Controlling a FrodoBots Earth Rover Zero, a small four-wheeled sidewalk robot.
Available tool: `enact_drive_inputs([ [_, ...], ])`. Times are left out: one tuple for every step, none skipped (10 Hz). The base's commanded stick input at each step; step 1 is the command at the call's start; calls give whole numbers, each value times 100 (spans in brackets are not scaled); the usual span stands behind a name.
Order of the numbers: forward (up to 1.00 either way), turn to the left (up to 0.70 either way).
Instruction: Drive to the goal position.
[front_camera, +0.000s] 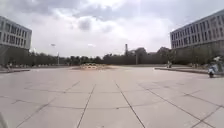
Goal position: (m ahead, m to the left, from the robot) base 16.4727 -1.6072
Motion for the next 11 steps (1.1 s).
enact_drive_inputs([
  [9, 0],
  [9, 0],
  [9, 0],
  [9, 0],
  [9, 0],
  [9, 0],
  [9, 0],
  [9, 0],
  [9, 0],
  [9, 0],
  [9, 0],
])
